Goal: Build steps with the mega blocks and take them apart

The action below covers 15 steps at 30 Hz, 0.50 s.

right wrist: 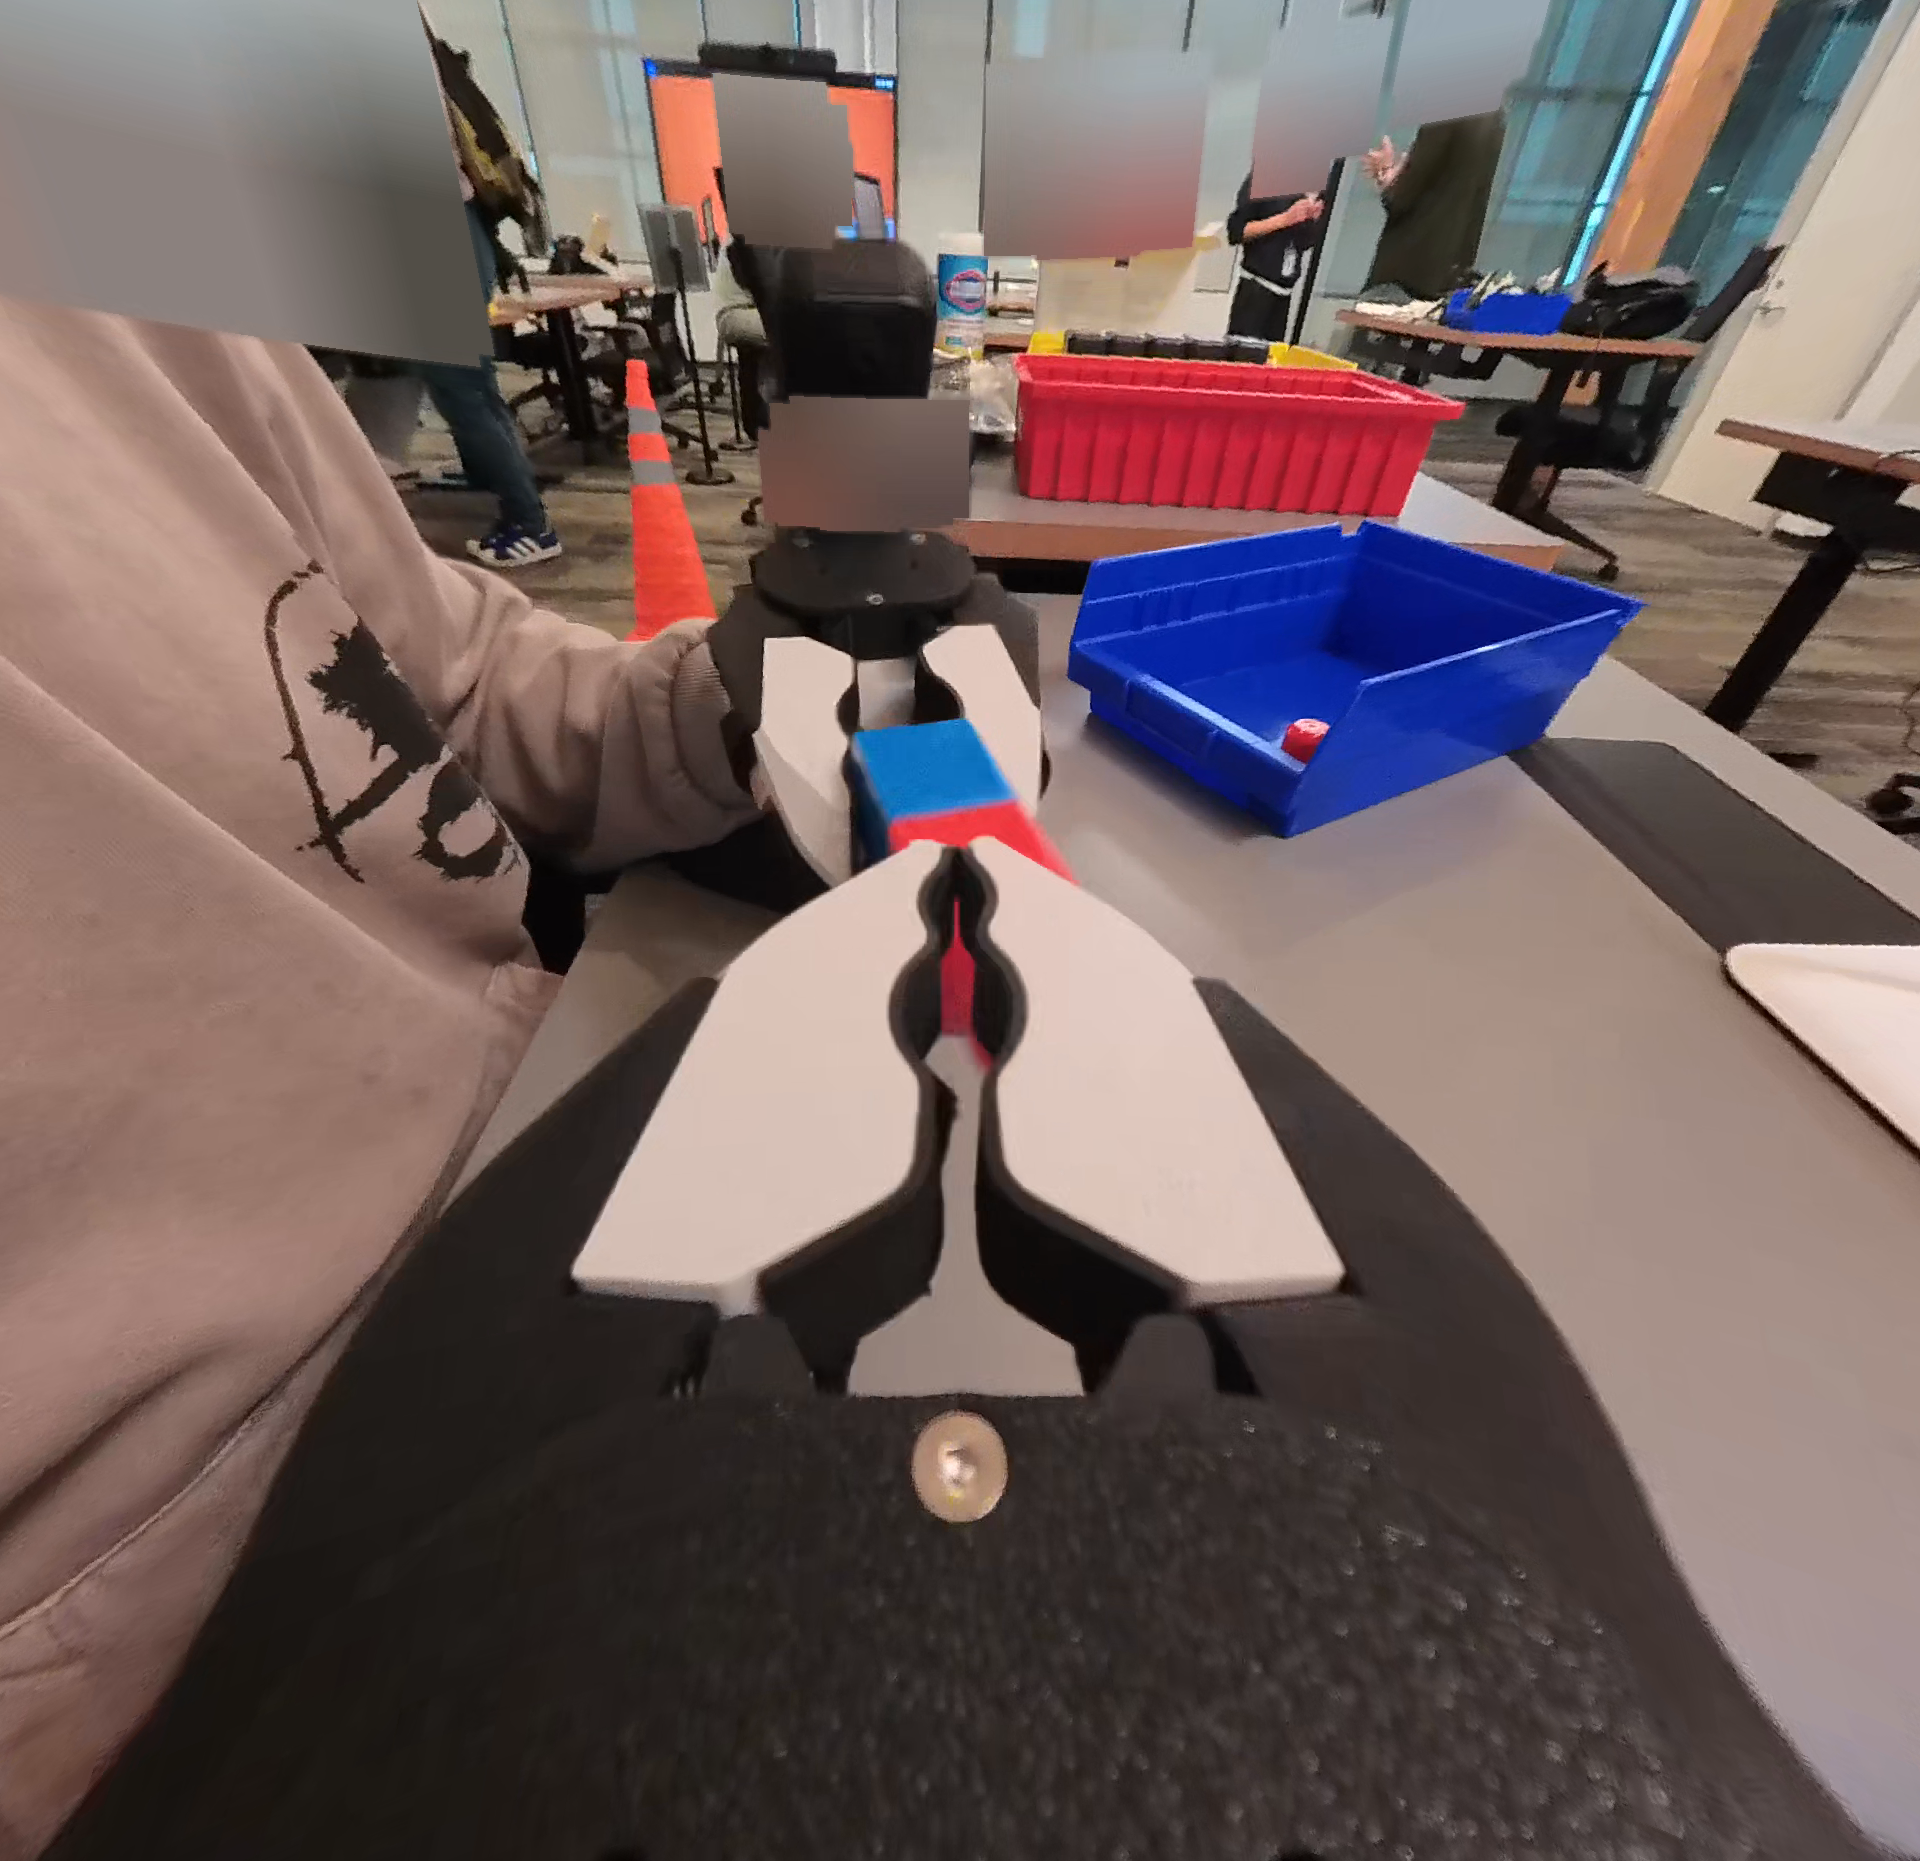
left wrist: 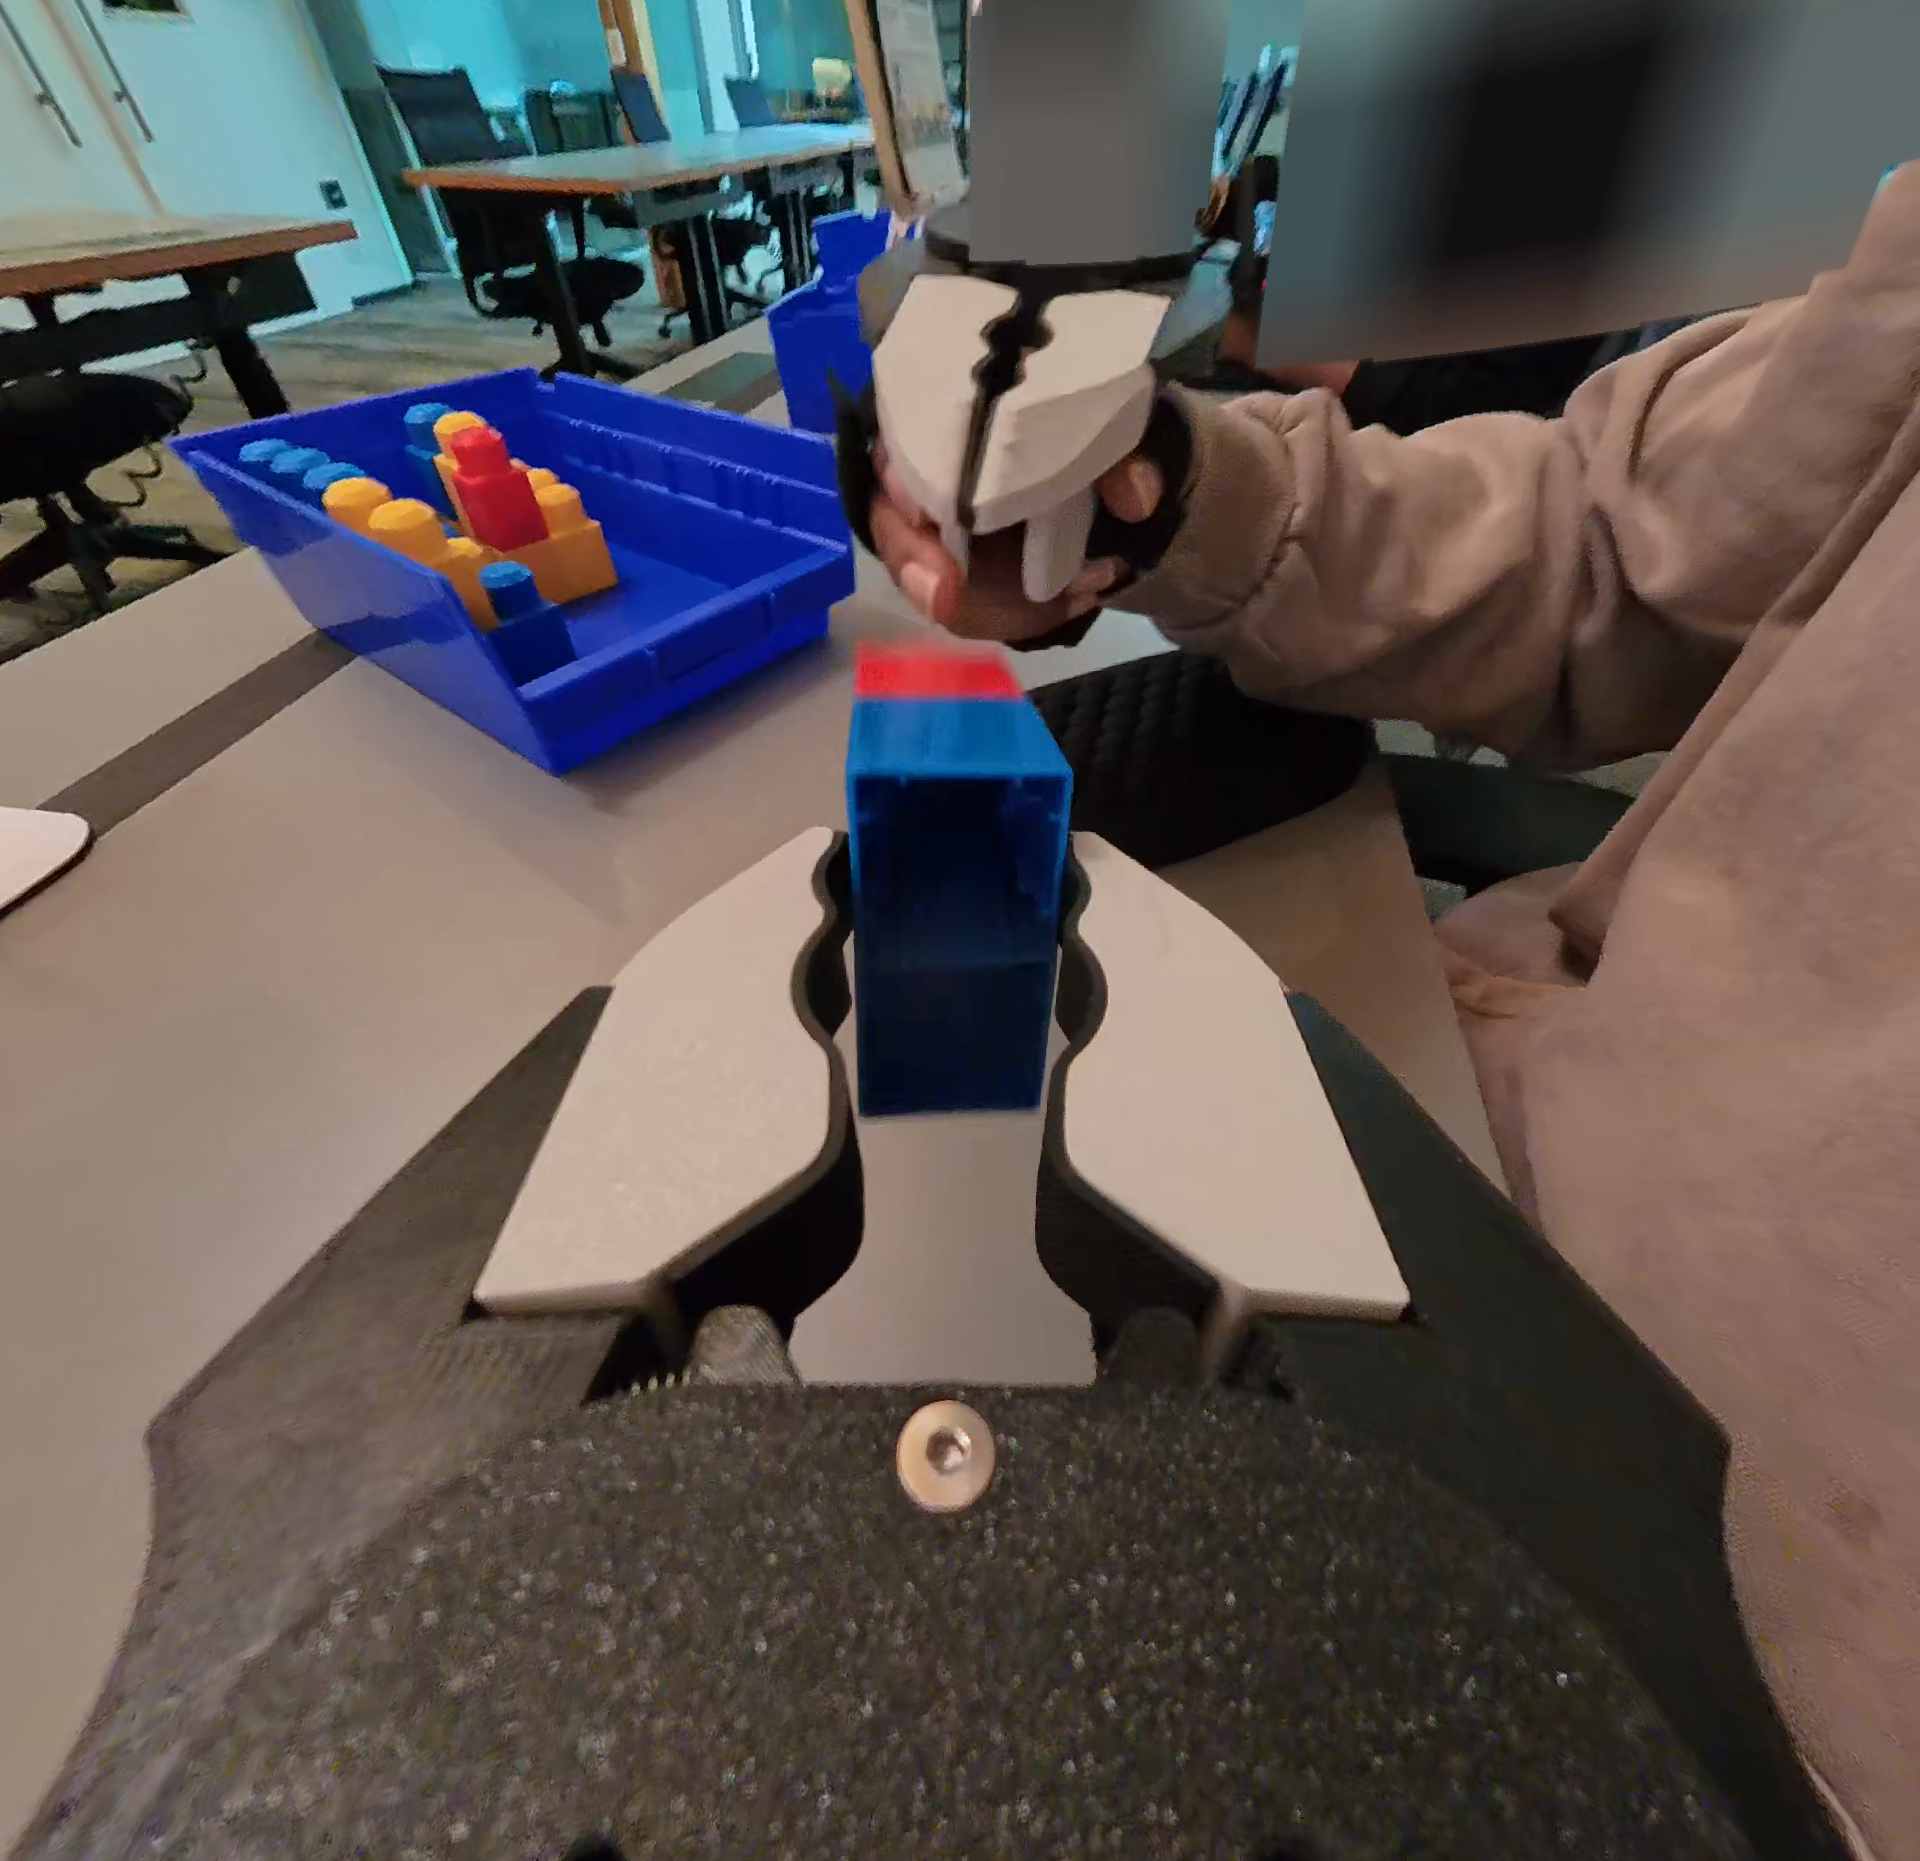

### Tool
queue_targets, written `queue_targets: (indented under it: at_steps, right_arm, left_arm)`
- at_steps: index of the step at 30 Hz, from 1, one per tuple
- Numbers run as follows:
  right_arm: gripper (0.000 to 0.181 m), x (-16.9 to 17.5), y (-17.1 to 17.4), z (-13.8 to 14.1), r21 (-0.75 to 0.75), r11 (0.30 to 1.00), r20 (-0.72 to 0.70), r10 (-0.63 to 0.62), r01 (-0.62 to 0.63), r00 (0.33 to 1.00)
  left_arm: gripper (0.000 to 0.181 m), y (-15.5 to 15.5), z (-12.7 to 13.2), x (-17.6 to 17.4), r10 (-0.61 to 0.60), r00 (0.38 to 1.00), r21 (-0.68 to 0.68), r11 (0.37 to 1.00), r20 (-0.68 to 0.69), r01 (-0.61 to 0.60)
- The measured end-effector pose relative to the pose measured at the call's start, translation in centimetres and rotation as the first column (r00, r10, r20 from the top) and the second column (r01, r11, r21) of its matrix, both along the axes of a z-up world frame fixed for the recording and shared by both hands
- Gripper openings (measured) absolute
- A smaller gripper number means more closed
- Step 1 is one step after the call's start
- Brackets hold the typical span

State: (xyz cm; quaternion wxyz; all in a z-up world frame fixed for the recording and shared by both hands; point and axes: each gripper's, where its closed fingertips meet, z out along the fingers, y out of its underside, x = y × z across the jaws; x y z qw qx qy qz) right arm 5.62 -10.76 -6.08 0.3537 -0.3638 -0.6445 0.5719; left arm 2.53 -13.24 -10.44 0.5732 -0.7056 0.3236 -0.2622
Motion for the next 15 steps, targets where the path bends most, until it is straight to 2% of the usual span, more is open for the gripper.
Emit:
queue_targets:
  at_steps: [3, 5, 8, 11, 15]
  right_arm:
    - [0.000, -0.2, 0.8, -0.6, 0.052, 0.998, 0.050, -0.043, 0.040, 0.998]
    - [0.018, 0.1, 0.9, 0.2, 0.005, 1.000, 0.020, -0.025, 0.025, 0.999]
    - [0.032, 0.3, 1.6, -0.2, 0.013, 0.999, 0.039, -0.045, 0.044, 0.998]
    - [0.043, 0.2, 1.4, -1.7, 0.035, 0.999, 0.091, -0.038, 0.035, 0.995]
    - [0.054, -0.5, 0.7, -5.1, 0.063, 0.998, 0.190, -0.022, 0.010, 0.982]
  left_arm:
    - [0.037, 0.1, 0.5, 0.0, 0.015, 0.999, 0.045, 0.999, 0.038, -0.017]
    - [0.037, 0.2, 0.9, -0.1, 0.026, 0.998, 0.070, 0.997, 0.051, -0.030]
    - [0.036, 0.1, 1.0, -0.4, 0.032, 0.998, 0.077, 0.996, 0.050, -0.036]
    - [0.037, 0.0, 1.2, -0.5, 0.026, 0.997, 0.080, 0.996, 0.069, -0.032]
    - [0.037, -0.2, 2.0, -0.5, 0.013, 0.994, 0.100, 0.995, 0.107, -0.024]
